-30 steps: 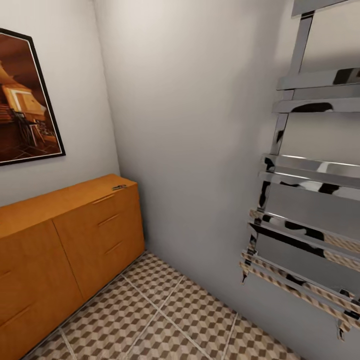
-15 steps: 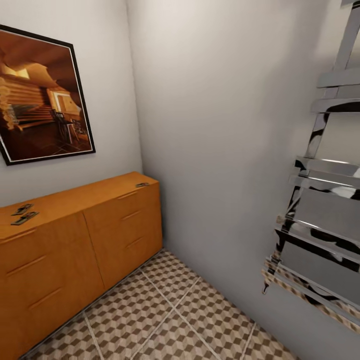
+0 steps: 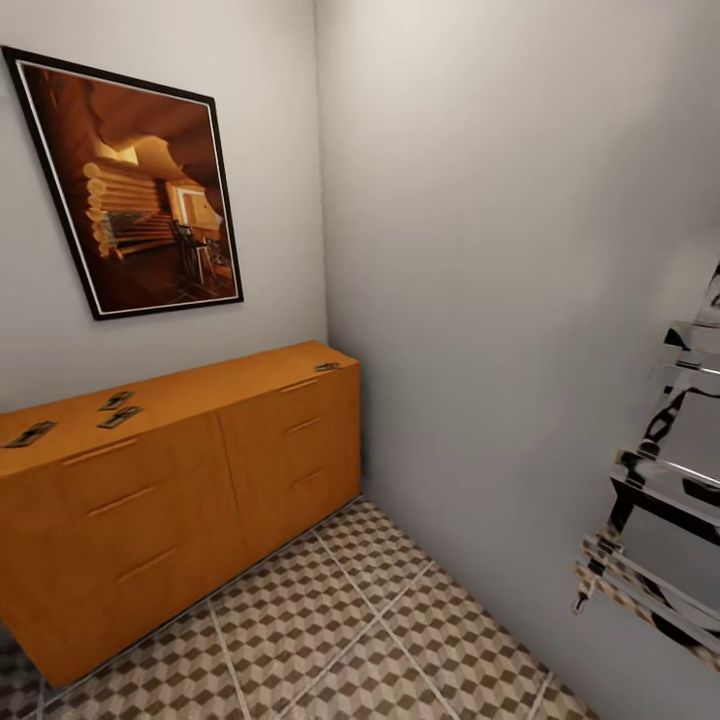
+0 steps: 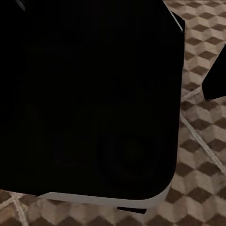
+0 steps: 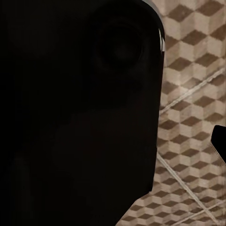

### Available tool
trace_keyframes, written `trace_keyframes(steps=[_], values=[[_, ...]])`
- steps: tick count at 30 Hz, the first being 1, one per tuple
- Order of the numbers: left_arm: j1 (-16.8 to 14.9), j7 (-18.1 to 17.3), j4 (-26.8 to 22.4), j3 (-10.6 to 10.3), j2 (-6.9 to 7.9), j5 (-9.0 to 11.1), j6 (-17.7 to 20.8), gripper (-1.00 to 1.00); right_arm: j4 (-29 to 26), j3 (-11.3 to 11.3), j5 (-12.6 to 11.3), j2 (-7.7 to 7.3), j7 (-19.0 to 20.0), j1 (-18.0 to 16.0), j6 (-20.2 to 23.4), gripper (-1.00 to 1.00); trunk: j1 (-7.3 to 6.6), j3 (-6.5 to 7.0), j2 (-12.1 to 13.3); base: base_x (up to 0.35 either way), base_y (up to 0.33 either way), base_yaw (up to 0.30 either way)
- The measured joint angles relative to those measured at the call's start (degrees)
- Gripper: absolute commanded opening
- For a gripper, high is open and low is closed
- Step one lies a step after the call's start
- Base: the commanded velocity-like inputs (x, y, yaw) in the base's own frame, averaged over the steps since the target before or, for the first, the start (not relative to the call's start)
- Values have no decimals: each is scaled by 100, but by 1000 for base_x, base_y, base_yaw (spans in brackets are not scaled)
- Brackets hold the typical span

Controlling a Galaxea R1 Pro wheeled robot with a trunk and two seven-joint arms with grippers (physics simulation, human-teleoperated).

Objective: Take the four mousetraps from the cabinet in the bathroom and place them on the bathroom floor. Make sure all four end up on the same floor surface, and ensure that at least two of them are either under or directly next to the same bathroom sink.

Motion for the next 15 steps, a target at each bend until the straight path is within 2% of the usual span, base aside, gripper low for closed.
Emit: trace_keyframes(steps=[15], values=[[0,0,0,-3,-8,0,0,100,0,0,0,0,0,0,-4,100,0,0,0,0,0,274]])
